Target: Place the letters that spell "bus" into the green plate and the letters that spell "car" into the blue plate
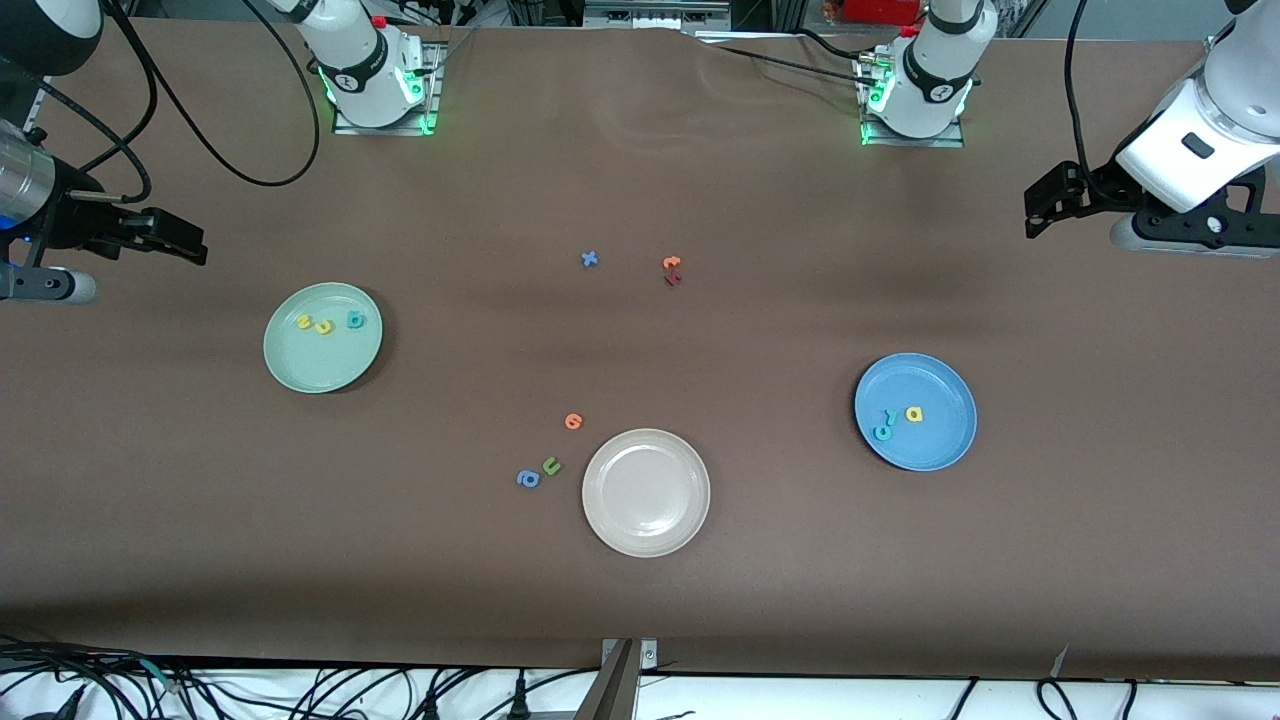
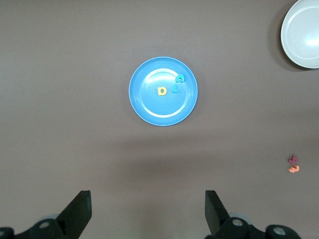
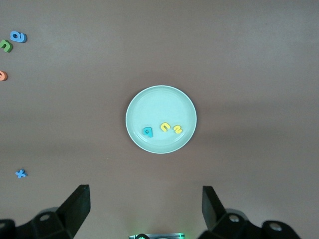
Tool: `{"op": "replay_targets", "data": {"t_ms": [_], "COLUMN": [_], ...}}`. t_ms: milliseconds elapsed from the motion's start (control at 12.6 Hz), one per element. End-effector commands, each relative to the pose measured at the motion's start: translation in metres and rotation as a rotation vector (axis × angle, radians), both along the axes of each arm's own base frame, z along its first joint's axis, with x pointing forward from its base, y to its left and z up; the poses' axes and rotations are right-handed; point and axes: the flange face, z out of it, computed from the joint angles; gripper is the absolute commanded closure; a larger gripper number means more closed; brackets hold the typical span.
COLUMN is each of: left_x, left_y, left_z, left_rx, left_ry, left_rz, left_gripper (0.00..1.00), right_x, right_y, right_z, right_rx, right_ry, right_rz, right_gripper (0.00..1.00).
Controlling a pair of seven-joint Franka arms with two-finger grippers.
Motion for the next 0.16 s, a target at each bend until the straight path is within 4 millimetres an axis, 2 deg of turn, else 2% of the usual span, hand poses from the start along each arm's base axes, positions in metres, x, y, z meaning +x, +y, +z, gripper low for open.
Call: {"op": "replay_targets", "data": {"t_ms": [0, 79], "left_x": [0.0001, 0.0001], "left_y": [-0.0017, -0.0017], "left_z": [0.0039, 0.0039], "left_rx": [-0.024, -0.024], "left_ry": [0.007, 0.008], "left_rz": [0.003, 0.000], "left_gripper": [0.00, 0.00], "right_x": [-0.0020, -0.0027], "right_y": [-0.0002, -0.0012], "right_z": [0.0032, 0.0038], "right_rx": [0.007, 0.005], "right_ry": [-0.008, -0.007], "right_rz": [-0.008, -0.008], "right_gripper": [0.01, 0.01]}}
